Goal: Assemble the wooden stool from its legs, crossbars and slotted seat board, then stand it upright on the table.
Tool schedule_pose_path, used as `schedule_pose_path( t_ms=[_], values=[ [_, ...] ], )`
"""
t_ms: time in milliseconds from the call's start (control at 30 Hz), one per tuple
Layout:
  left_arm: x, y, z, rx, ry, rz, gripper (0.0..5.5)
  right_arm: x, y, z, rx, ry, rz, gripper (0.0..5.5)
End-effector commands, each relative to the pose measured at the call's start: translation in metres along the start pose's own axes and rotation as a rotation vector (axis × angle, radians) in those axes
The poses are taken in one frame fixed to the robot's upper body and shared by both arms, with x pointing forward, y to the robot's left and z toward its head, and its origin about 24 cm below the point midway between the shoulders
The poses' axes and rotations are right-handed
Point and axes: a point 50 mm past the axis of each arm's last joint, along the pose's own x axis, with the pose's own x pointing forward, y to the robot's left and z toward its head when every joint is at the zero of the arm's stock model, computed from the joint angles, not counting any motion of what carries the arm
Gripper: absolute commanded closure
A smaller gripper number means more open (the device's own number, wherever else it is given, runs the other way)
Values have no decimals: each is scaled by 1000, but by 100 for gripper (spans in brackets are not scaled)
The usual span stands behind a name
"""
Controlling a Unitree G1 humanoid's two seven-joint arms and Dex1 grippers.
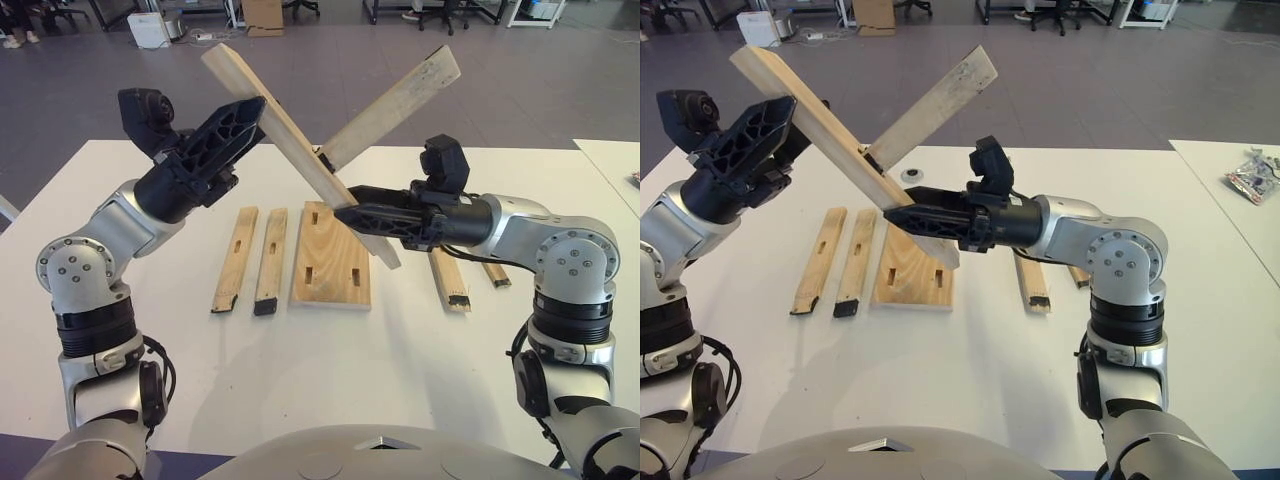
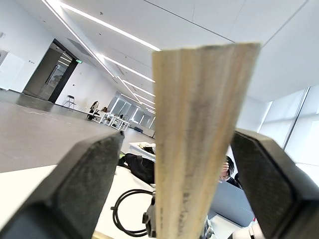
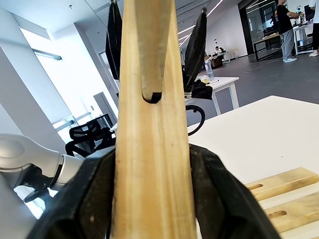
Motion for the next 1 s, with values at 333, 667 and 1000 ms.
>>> schedule_pose_path(
  t_ms=[333, 667, 1000],
  values=[
    [-3, -1, -4, -5, 37, 4, 326, 0, 4, -8, -2, 82, -4, 341],
    [-15, 11, 10, 128, -50, 105, 344, -7, -15, -5, -29, 4, -175, 260],
    [-54, 41, 16, 638, 135, 428, 344, -70, -58, 0, -109, -31, -549, 200]
  ],
)
